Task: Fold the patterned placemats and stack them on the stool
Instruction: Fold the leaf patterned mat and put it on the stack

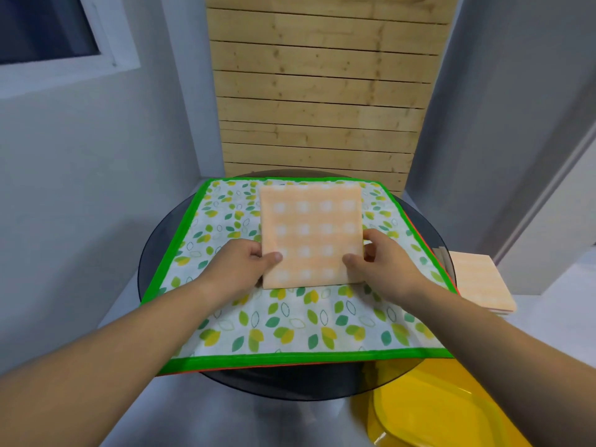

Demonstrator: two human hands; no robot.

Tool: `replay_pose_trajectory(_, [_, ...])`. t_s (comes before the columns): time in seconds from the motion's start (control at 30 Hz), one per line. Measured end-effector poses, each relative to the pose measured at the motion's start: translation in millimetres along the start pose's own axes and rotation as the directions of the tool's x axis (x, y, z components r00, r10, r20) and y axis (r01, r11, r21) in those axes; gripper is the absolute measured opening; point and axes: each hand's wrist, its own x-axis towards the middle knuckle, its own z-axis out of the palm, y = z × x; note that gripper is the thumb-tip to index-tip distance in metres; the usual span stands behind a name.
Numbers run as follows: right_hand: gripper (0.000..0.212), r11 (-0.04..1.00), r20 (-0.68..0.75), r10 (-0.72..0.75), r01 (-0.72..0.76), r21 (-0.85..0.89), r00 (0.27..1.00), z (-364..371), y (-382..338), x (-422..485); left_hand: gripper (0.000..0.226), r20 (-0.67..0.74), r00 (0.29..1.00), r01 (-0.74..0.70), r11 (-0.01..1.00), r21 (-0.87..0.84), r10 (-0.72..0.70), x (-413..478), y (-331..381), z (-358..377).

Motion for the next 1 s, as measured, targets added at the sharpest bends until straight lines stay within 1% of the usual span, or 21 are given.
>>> replay_pose_trajectory(0.03, [0.030,1.000,0.007,0.012,-0.012,-0.027,1.000,2,1,2,0.047,-0.007,1.000,0.001,1.000,0.019,-0.001,2,0,0])
replay_pose_trajectory(0.1, [0.046,0.998,-0.005,0.014,-0.014,-0.069,1.000,7,3,4,0.038,-0.022,1.000,-0.009,0.998,0.059,0.010,3,2,0])
replay_pose_trajectory(0.17, [0.064,0.993,-0.022,-0.026,0.024,-0.115,0.999,11,4,4,0.028,-0.037,0.999,-0.009,0.993,0.118,0.013,4,5,0])
replay_pose_trajectory(0.2, [0.067,0.985,-0.018,-0.051,0.048,-0.164,0.999,13,4,4,0.026,-0.044,0.999,-0.005,0.989,0.150,0.012,4,8,0])
replay_pose_trajectory(0.23, [0.066,0.971,-0.010,-0.073,0.068,-0.227,0.997,14,4,5,0.025,-0.050,0.999,-0.003,0.984,0.176,0.012,4,9,0])
replay_pose_trajectory(0.3, [0.054,0.935,0.020,-0.094,0.095,-0.341,0.995,17,4,4,0.027,-0.052,0.999,0.004,0.977,0.212,0.007,5,11,-1])
replay_pose_trajectory(0.37, [0.043,0.914,0.053,-0.093,0.107,-0.392,0.994,20,3,4,0.030,-0.047,0.999,0.017,0.971,0.239,-0.006,5,13,-1])
replay_pose_trajectory(0.4, [0.042,0.908,0.062,-0.090,0.108,-0.405,0.994,21,3,4,0.035,-0.045,0.999,0.021,0.966,0.256,-0.010,5,14,-1])
replay_pose_trajectory(0.5, [0.044,0.884,0.077,-0.056,0.085,-0.460,0.995,24,1,4,0.067,-0.041,0.999,0.036,0.954,0.298,-0.025,9,12,1])
replay_pose_trajectory(0.53, [0.044,0.868,0.073,-0.040,0.071,-0.491,0.997,25,-1,4,0.071,-0.038,0.999,0.029,0.951,0.308,-0.018,9,11,3])
replay_pose_trajectory(0.67, [0.053,0.822,-0.008,0.041,-0.038,-0.569,0.999,34,-8,2,0.073,0.005,1.000,-0.020,0.936,0.351,0.019,3,11,19])
replay_pose_trajectory(0.73, [0.059,0.809,-0.053,0.089,-0.103,-0.578,0.995,42,-11,1,0.067,0.021,1.000,-0.016,0.884,0.467,0.007,-2,12,31])
replay_pose_trajectory(0.77, [0.061,0.799,-0.069,0.096,-0.119,-0.590,0.993,47,-12,0,0.064,0.016,1.000,-0.006,0.840,0.542,-0.003,-4,12,38])
replay_pose_trajectory(0.83, [0.064,0.771,-0.097,0.075,-0.119,-0.626,0.992,55,-12,-2,0.062,-0.026,1.000,0.012,0.747,0.665,0.007,-8,10,49])
replay_pose_trajectory(0.87, [0.064,0.758,-0.105,0.061,-0.115,-0.642,0.993,59,-11,-4,0.063,-0.049,0.998,0.014,0.722,0.692,0.028,-9,9,53])
replay_pose_trajectory(1.0, [0.062,0.726,-0.099,0.048,-0.103,-0.680,0.994,63,-9,-7,0.066,-0.109,0.990,0.016,0.702,0.712,0.088,-13,1,59])
